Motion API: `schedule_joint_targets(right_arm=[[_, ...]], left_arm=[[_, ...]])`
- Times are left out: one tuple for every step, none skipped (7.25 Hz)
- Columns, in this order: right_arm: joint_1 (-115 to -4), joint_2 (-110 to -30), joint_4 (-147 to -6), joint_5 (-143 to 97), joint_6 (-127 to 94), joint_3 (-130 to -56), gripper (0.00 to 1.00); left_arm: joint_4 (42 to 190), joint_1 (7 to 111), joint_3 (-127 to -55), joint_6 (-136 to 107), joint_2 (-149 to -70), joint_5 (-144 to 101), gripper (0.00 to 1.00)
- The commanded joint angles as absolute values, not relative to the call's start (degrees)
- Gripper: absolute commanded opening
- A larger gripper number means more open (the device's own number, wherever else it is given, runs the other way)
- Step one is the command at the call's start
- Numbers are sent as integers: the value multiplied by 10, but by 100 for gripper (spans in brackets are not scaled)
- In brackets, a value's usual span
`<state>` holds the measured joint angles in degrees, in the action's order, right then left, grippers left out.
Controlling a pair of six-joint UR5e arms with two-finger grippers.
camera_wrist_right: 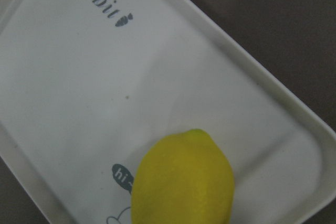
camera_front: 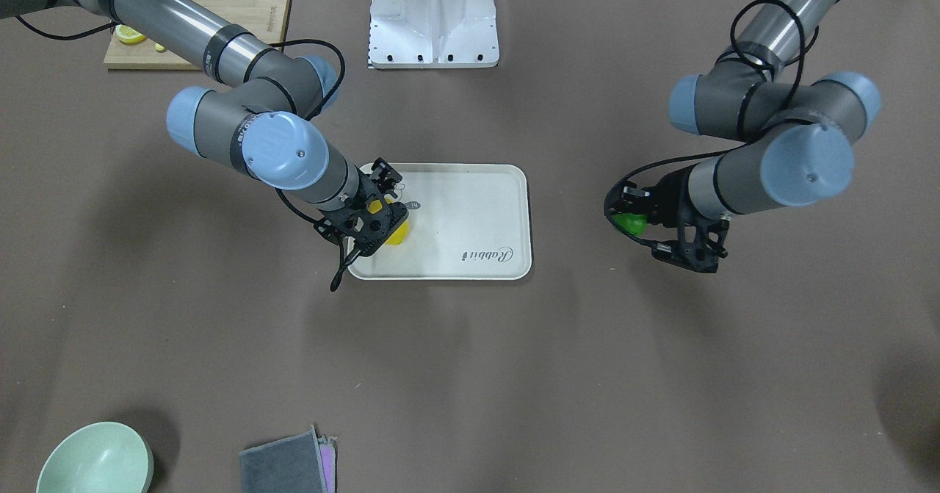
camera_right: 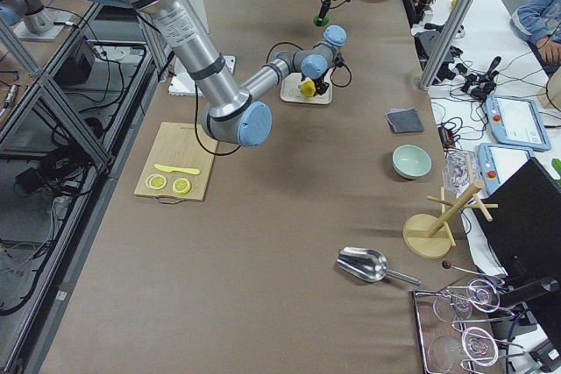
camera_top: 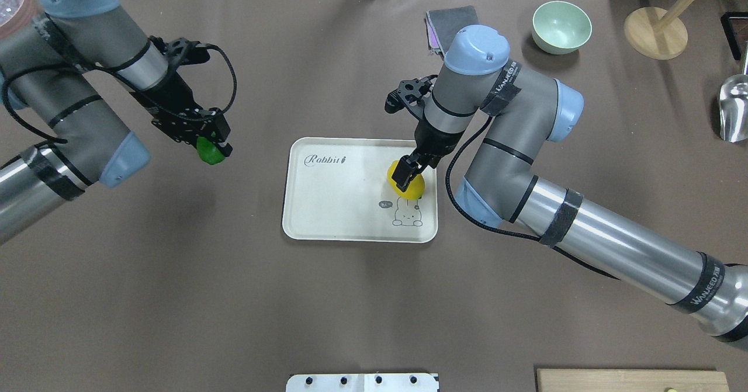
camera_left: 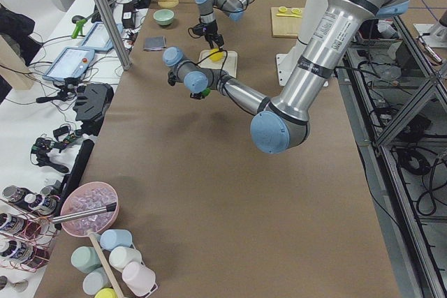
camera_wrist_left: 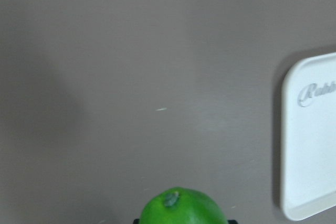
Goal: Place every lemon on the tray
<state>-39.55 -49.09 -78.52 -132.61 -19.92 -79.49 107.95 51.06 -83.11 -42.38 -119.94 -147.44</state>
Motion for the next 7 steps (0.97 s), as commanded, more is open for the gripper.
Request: schedule_joint_targets(right_arm=[[-425, -497, -780, -1342, -200, -807, 100], [-450, -504, -780, -1358, -200, -811, 100], [-470, -531, -774, -1388, -206, -825, 100], [-495, -587, -776, -1396, -208, -859, 99], [-528, -624, -775, -1410, -205, -873, 99], [-548, -657, -774, -1433, -200, -893, 99], [-552, -703, -756, -1441, -191, -923, 99]], left_arm=[[1191, 462, -782, -543, -1252, -1451, 0], [1190, 439, -780, -555, -1267, -1415, 0], [1190, 428, -775, -572, -1283, -1404, 0], [1191, 407, -761, -580, -1308, -1391, 0], [1191, 385, -752, -583, -1323, -1367, 0], [1193, 378, -752, -583, -1325, -1354, 0], [1200, 378, -751, -583, -1325, -1353, 0]])
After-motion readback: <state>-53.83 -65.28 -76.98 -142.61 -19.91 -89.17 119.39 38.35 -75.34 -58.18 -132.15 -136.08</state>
